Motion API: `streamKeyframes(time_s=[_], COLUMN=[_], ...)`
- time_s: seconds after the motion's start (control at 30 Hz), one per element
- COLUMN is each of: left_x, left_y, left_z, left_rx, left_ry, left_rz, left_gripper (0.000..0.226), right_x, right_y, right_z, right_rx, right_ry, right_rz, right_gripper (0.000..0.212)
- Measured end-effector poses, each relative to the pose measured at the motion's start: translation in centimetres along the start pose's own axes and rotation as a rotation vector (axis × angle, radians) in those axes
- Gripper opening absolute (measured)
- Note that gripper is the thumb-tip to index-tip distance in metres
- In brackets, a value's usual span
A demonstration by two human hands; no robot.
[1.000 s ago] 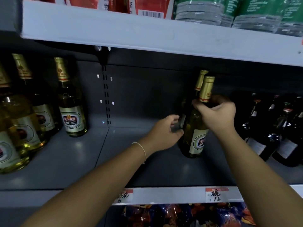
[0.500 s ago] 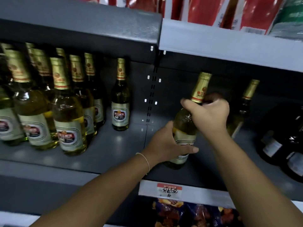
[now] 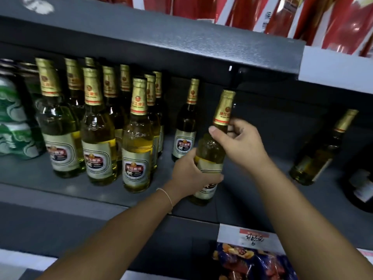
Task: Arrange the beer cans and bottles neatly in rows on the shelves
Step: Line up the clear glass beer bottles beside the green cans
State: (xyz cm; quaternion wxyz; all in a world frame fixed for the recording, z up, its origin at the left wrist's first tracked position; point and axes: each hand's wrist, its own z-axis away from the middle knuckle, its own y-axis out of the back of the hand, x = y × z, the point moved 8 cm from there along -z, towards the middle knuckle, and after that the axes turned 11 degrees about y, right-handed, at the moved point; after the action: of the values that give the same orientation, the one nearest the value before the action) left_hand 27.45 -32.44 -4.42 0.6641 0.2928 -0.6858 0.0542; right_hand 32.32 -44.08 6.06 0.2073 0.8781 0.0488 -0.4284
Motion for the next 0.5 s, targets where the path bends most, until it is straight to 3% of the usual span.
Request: streamKeyframes(time_s=[0.07, 0.33, 0.5], left_x=[-0.8, -1.4, -2.3], left_y=[1.0, 3.2, 3.9], left_z=[-0.2, -0.2, -0.2], left_rx=[-0.018, -0.064, -0.014], left_ry=[0.025, 0.026, 0.066], left_rz=[0.02, 0.148, 0.12], left_gripper=[0.06, 0.057, 0.055], right_x=[-0.1, -0.2, 0.2], right_y=[-1.5, -4.3, -5.9], right_z=[0.4, -0.3, -1.2], right_rx=[-0.055, 0.067, 0.082], right_ry=[0.0, 0.003, -0.001], right_rz=[-0.027, -0.072, -0.074], right_gripper=[0.023, 0.012, 0.019])
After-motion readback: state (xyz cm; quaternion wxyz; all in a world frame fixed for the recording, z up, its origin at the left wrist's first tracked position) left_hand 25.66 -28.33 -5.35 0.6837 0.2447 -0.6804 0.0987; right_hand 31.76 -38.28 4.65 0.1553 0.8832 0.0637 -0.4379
